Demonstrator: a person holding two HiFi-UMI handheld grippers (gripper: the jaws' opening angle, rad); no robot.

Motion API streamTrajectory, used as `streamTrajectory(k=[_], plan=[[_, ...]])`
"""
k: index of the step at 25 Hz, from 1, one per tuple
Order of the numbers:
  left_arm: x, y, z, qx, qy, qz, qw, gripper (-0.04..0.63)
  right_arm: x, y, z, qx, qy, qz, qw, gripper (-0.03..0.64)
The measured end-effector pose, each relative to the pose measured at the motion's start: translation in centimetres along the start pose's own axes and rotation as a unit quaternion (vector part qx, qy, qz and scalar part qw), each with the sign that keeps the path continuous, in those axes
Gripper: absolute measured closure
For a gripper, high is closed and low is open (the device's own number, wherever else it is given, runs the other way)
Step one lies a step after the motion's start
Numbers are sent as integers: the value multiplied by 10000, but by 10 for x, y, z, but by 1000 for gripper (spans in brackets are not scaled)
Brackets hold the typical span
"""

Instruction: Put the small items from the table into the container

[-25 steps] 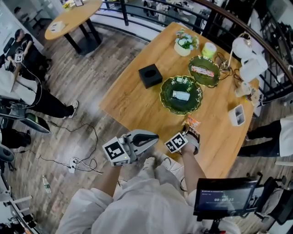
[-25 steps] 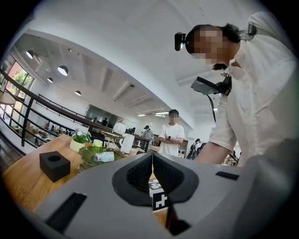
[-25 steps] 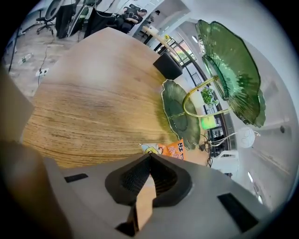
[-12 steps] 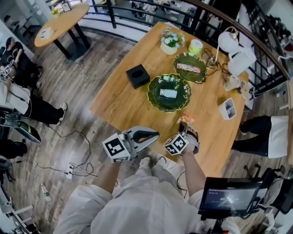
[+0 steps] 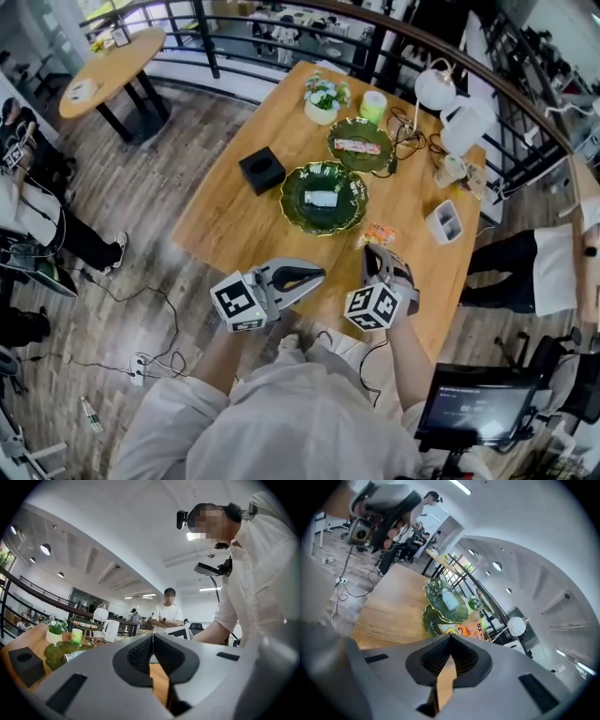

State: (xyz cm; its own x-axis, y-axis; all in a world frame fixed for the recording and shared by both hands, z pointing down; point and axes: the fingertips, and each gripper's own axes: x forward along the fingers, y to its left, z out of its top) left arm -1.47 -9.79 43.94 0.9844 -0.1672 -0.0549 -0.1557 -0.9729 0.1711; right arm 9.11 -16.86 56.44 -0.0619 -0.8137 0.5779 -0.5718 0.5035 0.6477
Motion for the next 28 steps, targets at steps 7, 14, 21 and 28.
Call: streamTrajectory(k=[7,14,21,28], plan=[[-1,-3,11,124,-53,127,9998,588,-3,-18,72,-855,-864,547,9911,604],[-22,4,12,136,-57,514,9986,588,41,-1,108,-1850,-856,934,9745,604],[-48,13,10,91,-108,837,9964,588,63,19,105,-2087,-647,1117,9694,603],[-39,18,12,108,-107,767,9969,588,60,15,109,-1551,-864,1215,9766,598]])
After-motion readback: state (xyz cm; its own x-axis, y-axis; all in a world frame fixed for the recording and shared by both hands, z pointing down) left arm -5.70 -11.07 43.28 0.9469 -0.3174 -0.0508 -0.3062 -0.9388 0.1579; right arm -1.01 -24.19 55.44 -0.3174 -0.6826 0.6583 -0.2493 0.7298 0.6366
